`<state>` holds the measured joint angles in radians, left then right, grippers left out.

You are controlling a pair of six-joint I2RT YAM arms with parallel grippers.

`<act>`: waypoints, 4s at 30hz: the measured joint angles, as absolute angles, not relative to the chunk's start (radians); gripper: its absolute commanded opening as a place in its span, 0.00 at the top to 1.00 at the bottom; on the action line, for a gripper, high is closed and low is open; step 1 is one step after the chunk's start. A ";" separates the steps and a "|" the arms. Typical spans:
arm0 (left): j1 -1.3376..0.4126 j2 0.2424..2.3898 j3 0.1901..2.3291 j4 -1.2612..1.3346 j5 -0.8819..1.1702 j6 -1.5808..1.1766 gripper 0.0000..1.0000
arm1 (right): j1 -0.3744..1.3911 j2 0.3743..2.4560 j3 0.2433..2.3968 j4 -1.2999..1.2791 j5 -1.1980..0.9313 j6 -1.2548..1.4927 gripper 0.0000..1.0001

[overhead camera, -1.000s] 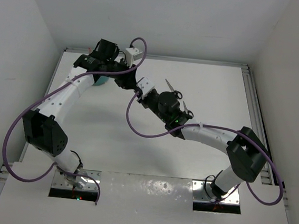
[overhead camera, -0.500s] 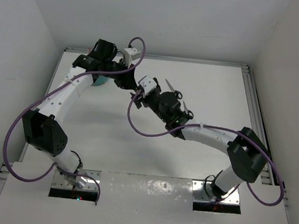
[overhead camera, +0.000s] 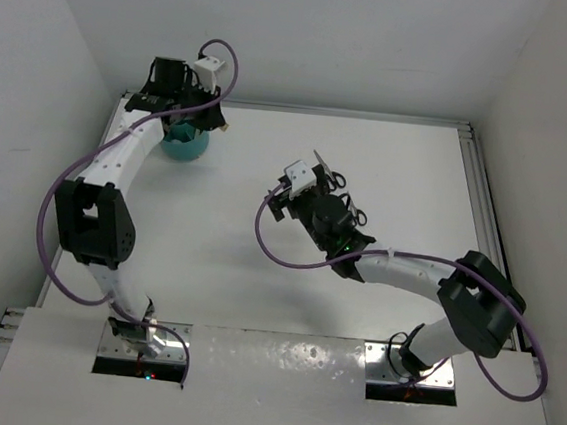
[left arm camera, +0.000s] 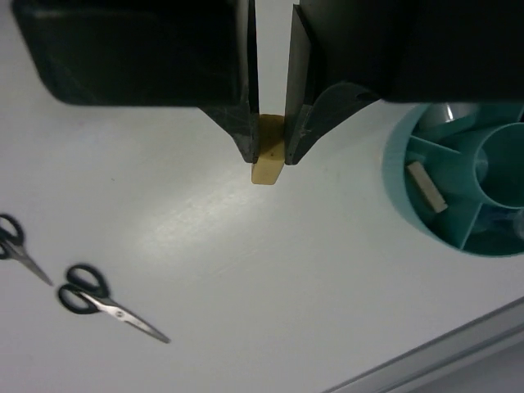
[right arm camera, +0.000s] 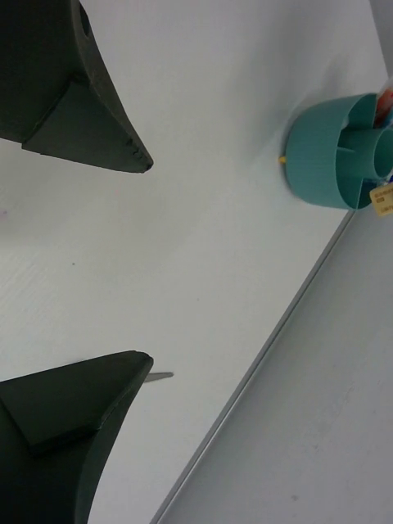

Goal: Sort the stationery into containers
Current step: Place the stationery in the storage box, then pick up the scissors from the center of the board.

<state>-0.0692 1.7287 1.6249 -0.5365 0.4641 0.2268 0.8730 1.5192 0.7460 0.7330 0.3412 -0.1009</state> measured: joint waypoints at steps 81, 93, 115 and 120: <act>-0.011 1.874 1.771 -0.485 0.366 0.179 0.55 | 0.289 1.881 1.122 -0.368 0.098 0.146 0.67; -0.011 1.872 1.752 -0.498 0.382 0.178 0.55 | 0.255 1.790 1.061 -0.313 0.108 0.312 0.68; -0.011 1.842 1.728 -0.498 0.402 0.173 0.55 | 0.187 1.871 1.055 -0.246 0.156 0.524 0.76; -0.011 1.842 1.718 -0.497 0.406 0.159 0.56 | 0.205 1.877 1.057 -0.229 0.167 0.531 0.78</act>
<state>-0.0109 1.8420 1.7184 -0.4973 0.4061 0.1593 0.2047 1.8774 1.0573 -0.2295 0.1673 0.5308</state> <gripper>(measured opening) 0.445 0.229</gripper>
